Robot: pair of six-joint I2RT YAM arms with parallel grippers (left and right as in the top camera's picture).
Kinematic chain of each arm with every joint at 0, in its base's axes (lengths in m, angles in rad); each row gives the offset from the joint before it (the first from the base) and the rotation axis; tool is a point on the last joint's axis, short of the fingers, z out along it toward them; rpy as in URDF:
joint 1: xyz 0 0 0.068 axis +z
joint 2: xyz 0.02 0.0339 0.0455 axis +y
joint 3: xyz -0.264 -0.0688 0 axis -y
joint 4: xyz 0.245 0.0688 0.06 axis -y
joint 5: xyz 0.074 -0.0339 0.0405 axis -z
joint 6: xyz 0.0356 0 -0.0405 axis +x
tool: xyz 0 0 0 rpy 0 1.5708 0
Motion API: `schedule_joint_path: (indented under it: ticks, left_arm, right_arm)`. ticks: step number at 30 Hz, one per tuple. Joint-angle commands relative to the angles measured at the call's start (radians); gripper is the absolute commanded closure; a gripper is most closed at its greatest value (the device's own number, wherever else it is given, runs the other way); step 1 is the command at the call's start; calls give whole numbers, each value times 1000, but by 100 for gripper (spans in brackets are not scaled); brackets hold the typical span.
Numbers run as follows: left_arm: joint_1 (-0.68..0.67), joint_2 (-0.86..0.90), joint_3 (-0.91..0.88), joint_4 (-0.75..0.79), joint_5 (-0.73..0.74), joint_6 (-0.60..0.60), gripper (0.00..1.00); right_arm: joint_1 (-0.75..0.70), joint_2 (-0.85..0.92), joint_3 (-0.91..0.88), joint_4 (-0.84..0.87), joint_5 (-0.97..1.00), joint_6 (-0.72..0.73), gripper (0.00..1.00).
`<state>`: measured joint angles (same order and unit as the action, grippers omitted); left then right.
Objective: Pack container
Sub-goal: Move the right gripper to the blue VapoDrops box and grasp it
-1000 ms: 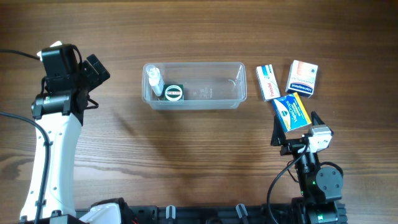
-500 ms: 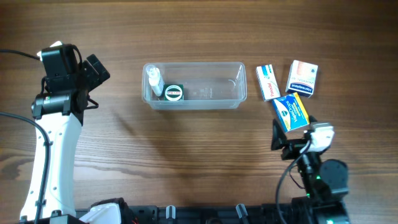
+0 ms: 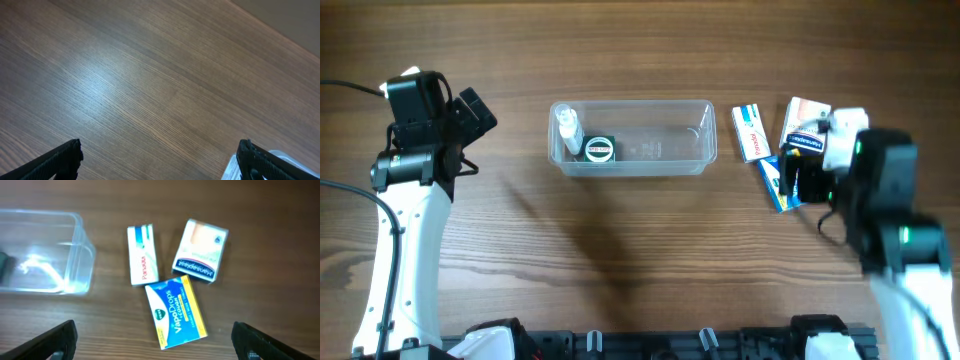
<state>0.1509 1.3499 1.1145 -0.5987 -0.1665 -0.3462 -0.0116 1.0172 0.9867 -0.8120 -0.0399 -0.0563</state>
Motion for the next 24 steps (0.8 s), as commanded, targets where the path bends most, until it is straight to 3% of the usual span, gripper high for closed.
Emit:
schedule_joint_path:
  ticks: [1, 9, 10, 16, 24]
  left_arm:
    - [5, -9, 13, 3, 2, -3, 0]
    - [5, -9, 13, 3, 2, -3, 0]
    - [5, -9, 13, 3, 2, -2, 0]
    - [5, -9, 13, 3, 2, -2, 0]
    - [5, -9, 13, 3, 2, -2, 0]
  right_arm:
    - [-150, 169, 60, 18, -323, -56, 0]
    - [-318, 295, 60, 37, -362, -89, 0]
    - [-318, 295, 60, 34, -382, -148, 0]
    - [-317, 332, 48, 50, -302, -145, 0]
    - [-248, 577, 35, 68, -272, -189, 0]
